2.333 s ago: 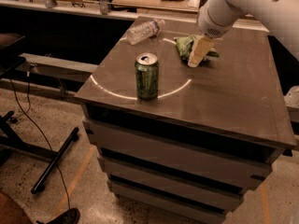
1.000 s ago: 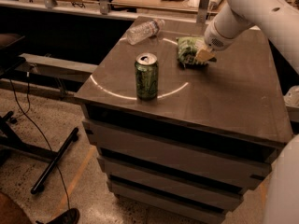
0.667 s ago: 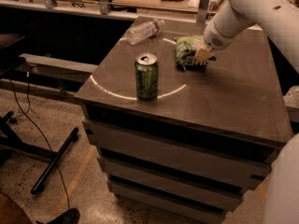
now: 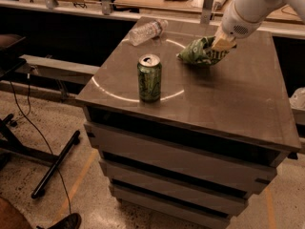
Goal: Move green jalapeno chip bag near green can
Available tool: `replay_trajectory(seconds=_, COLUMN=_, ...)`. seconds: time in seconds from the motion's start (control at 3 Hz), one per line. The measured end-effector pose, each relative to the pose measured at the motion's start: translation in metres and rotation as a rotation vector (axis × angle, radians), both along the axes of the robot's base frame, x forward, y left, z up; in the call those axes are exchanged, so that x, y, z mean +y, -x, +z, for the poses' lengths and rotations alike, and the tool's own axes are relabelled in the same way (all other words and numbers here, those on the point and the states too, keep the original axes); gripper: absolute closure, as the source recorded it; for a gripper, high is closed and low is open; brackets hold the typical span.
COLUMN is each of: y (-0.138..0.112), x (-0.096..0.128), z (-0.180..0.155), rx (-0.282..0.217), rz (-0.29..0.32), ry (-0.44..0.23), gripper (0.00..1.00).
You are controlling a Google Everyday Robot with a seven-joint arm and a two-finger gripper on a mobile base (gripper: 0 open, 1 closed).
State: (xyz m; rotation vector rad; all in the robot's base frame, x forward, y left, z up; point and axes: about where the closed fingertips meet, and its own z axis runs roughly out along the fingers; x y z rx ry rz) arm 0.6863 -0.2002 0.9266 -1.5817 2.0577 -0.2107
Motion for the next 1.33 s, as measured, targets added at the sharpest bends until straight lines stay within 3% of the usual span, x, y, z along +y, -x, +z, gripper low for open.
replay_trajectory(seconds=0.33, y=0.021, x=-0.015, z=0.02, rx=-0.002, rz=0.058, ry=0.002, gripper=1.0)
replay_trajectory(seconds=0.67, y=0.048, x=-0.026, z=0.035, rx=-0.024, rz=0.072, ry=-0.048, gripper=1.0)
replay_trajectory(seconds=1.0, y=0.085, x=-0.035, z=0.024, rx=-0.031, rz=0.04, ry=-0.108, gripper=1.0)
replay_trajectory(seconds=1.33, y=0.11, x=-0.03, z=-0.007, rx=-0.029, rz=0.015, ry=-0.17, gripper=1.0)
